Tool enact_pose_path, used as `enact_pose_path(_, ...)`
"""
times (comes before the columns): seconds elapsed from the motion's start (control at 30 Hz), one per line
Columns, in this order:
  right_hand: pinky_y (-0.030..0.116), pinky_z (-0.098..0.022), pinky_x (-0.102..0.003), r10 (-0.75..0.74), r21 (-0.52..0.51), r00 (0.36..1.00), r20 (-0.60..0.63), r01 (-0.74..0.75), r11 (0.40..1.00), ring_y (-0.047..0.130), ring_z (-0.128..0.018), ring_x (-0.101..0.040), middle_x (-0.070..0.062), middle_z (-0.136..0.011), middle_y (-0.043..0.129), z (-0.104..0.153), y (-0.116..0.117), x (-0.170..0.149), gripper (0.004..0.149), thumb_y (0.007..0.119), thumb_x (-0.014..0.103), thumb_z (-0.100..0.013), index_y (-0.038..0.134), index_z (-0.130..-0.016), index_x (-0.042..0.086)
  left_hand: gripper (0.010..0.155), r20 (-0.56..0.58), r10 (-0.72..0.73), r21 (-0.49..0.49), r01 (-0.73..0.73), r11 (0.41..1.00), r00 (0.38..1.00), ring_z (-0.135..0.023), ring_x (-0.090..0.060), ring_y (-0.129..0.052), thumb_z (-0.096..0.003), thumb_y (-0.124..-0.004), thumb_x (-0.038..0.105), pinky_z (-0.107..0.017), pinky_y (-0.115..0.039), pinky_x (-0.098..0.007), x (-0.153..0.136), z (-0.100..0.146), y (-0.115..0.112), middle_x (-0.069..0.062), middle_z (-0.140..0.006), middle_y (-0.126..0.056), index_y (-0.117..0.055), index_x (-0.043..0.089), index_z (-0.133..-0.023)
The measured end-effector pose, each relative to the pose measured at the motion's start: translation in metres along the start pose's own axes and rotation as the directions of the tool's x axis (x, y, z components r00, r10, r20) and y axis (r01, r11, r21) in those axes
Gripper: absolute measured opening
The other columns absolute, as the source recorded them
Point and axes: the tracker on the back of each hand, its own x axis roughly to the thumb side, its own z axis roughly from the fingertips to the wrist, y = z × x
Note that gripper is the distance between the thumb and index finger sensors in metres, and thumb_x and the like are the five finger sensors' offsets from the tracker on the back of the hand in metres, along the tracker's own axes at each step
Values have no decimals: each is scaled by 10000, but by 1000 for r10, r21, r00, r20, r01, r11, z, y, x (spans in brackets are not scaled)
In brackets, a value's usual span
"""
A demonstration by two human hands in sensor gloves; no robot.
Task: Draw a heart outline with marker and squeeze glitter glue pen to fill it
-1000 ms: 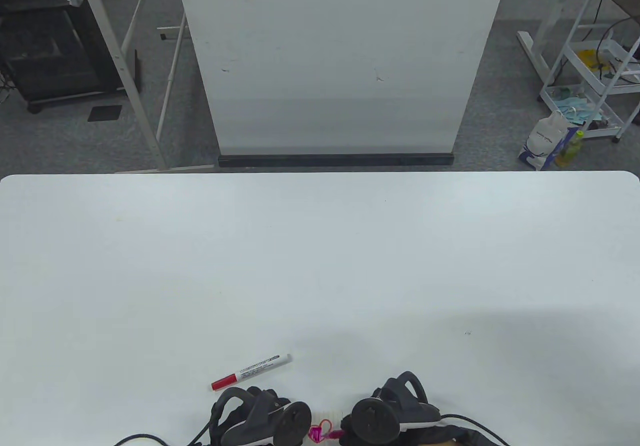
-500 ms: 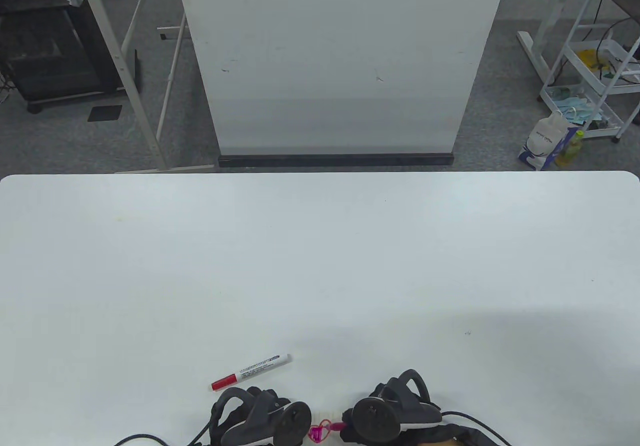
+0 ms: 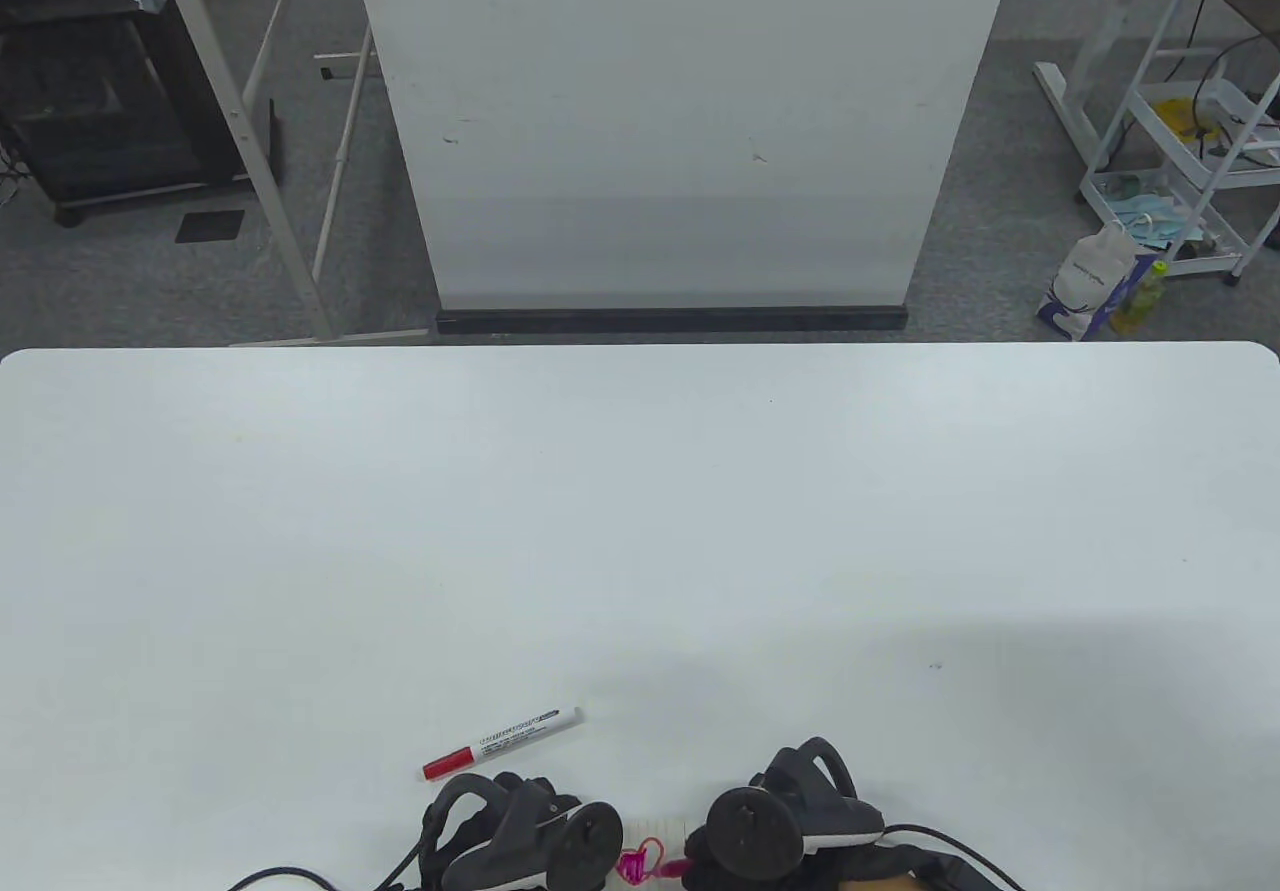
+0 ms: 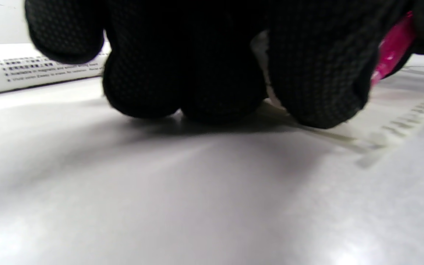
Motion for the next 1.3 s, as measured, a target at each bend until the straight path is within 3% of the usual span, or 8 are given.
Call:
enact_pose_path(0.1, 913, -361, -367, 64, -36, 998, -25, -65, 997, 939, 38, -120, 46, -121, 1020, 0, -3, -1, 495, 799, 468, -348, 995, -623, 106, 466, 0, -1, 1, 1, 1000, 1000, -554, -298, -1010, -379, -954, 459, -580, -747, -600, 0, 0, 0, -12, -600, -1041, -894, 241, -786)
enact_pose_path(0.27, 910, -361, -373, -47, 57, 999, 28, 45, 997, 937, 40, -129, 37, -117, 1020, 0, 1, 0, 496, 804, 463, -345, 998, -618, 97, 466, 1, 0, 0, 0, 1000, 1000, -552, -298, -1011, -378, -956, 457, -579, -747, -601, 0, 0, 0, -12, -599, -1042, -894, 241, -786)
enact_pose_path(0.43, 913, -360, -368, 67, -40, 998, -21, -68, 997, 938, 39, -123, 42, -119, 1020, 0, -3, -2, 495, 800, 467, -346, 997, -620, 105, 466, 1, 1, 1, -1, 1000, 1000, -552, -297, -1011, -378, -954, 461, -579, -748, -600, 0, 0, 0, -13, -600, -1041, -894, 242, -785)
enact_pose_path(0.63, 910, -362, -374, -55, 66, 998, 31, 53, 996, 938, 38, -130, 36, -118, 1021, -1, 1, -2, 496, 806, 464, -345, 997, -619, 98, 465, 1, 2, 0, -2, 1000, 1000, -554, -298, -1010, -378, -955, 459, -579, -747, -601, 0, 0, 0, -13, -599, -1041, -895, 241, -785)
enact_pose_path(0.83, 911, -361, -370, 38, -25, 999, -22, -39, 999, 939, 38, -124, 42, -119, 1021, 0, -4, -3, 495, 801, 467, -348, 997, -621, 103, 464, 0, 1, 0, -1, 1000, 1000, -553, -299, -1009, -379, -954, 460, -580, -746, -600, 0, 0, 0, -13, -598, -1042, -895, 242, -784)
enact_pose_path(0.97, 908, -362, -374, -52, 57, 998, 23, 51, 997, 938, 38, -130, 36, -119, 1021, -1, 0, -1, 495, 805, 464, -346, 998, -619, 98, 466, 0, 0, 0, 0, 1000, 1000, -553, -298, -1010, -377, -954, 460, -580, -747, -600, 0, 0, 0, -13, -598, -1042, -895, 241, -784)
enact_pose_path(1.13, 912, -363, -367, 79, -38, 997, -27, -80, 996, 939, 36, -121, 45, -121, 1020, 0, -4, -2, 496, 799, 470, -348, 996, -622, 106, 466, 0, -1, 1, 1, 1000, 1000, -553, -298, -1010, -378, -954, 460, -580, -747, -600, 0, 0, 0, -12, -600, -1041, -895, 242, -785)
enact_pose_path(1.3, 908, -362, -374, -20, 11, 1000, 5, 20, 1000, 937, 39, -131, 35, -118, 1021, 0, 1, 0, 495, 805, 463, -346, 999, -618, 98, 466, 0, -1, 0, 1, 1000, 1000, -554, -298, -1010, -378, -954, 460, -580, -747, -601, 0, 0, 1, -13, -600, -1041, -894, 242, -785)
